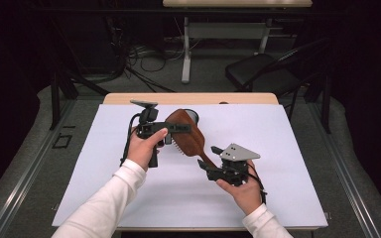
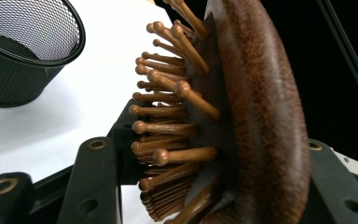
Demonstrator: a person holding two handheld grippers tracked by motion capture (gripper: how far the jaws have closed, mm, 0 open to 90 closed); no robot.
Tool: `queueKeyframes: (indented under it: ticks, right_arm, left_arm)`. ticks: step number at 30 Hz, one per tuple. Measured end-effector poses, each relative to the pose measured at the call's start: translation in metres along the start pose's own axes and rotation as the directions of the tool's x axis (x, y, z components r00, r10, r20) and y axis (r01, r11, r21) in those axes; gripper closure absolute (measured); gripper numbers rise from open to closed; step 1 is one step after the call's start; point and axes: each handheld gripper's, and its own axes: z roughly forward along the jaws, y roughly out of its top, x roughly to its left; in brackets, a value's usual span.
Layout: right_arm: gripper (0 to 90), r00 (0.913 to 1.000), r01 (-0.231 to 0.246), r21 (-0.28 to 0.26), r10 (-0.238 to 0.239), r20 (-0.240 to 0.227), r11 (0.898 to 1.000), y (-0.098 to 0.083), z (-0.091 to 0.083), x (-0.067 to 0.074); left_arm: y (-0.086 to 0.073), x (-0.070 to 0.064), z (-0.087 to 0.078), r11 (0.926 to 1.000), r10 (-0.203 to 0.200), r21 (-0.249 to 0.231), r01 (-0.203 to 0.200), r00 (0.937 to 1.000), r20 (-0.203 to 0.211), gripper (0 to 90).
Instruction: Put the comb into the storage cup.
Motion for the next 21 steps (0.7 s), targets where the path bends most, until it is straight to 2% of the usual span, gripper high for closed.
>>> queueKeyframes:
  ticks: [7, 10, 13, 17, 21]
  right_arm:
    - [29.4, 0.9999, 0.010, -0.014, -0.010, 0.012, 1.000, 0.0020, -0.0014, -0.0013]
    - [25.7, 0.9997, 0.015, -0.008, -0.015, 0.022, 1.000, 0.0032, -0.0021, -0.0017]
    - [23.1, 0.9998, 0.013, 0.004, -0.013, 0.018, 1.000, 0.0046, -0.0028, -0.0013]
    - [15.8, 0.9985, 0.024, 0.002, -0.024, 0.050, 1.000, 0.0070, -0.0046, 0.0004]
    - [13.6, 0.9980, 0.014, -0.005, -0.014, 0.062, 1.000, 0.0095, -0.0068, 0.0000]
  left_arm:
    - [0.0009, 0.0014, -0.0017, 1.0000, -0.001, -0.002, 0.001, 1.0000, -0.002, 48.6]
    - [0.0009, 0.0009, -0.0021, 1.0000, -0.005, -0.007, 0.005, 1.0000, -0.003, 48.6]
    - [0.0012, 0.0020, -0.0028, 0.9999, 0.008, -0.008, -0.008, 1.0000, -0.004, 48.6]
    - [0.0013, 0.0018, -0.0034, 0.9999, 0.002, -0.011, -0.002, 1.0000, 0.000, 48.6]
    - [0.0017, 0.0021, -0.0040, 0.9998, 0.002, -0.017, -0.002, 1.0000, 0.000, 48.6]
